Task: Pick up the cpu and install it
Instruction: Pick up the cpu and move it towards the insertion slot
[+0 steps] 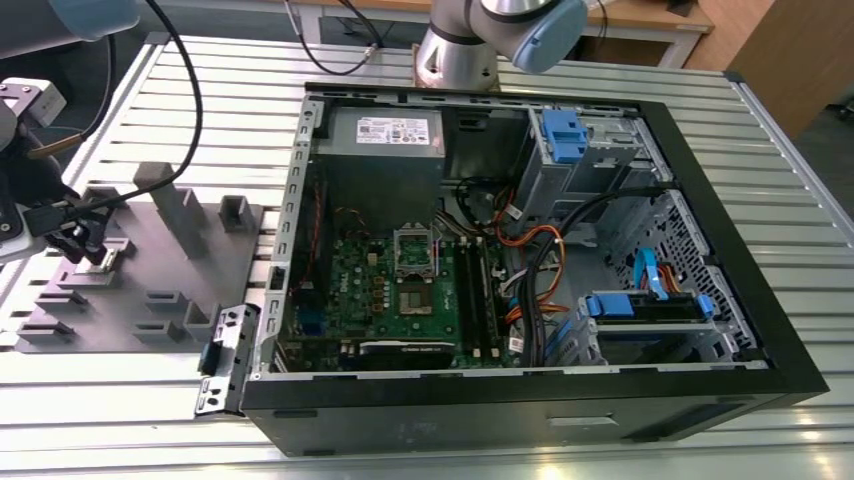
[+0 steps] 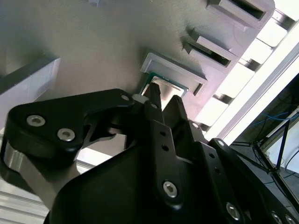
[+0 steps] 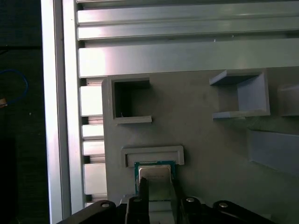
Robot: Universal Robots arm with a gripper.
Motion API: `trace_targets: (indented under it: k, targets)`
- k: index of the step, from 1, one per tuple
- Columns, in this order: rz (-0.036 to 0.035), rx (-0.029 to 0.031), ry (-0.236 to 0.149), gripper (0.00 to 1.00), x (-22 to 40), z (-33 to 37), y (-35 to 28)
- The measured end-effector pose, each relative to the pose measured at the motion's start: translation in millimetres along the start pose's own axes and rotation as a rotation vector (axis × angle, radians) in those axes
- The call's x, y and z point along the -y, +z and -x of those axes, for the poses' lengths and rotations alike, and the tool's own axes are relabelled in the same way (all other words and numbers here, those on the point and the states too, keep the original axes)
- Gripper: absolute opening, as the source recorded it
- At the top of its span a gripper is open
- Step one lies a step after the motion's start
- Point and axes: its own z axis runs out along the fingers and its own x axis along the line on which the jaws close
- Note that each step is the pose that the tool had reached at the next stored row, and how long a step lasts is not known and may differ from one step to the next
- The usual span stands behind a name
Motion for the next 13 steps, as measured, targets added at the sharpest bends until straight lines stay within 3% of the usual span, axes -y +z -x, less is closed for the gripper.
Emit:
trace_targets:
  k: [1,3,5,6,13]
  targets:
    - [0.0,0.0,0.0,0.29,0.0,0.0,0.0]
    - [0.0,0.0,0.0,0.41,0.0,0.0,0.0]
    - [0.0,0.0,0.0,0.41,0.0,0.0,0.0]
    - [0.0,0.0,0.0,0.47,0.0,0.0,0.0]
    - [0.0,0.0,-0.001,0.47,0.0,0.0,0.0]
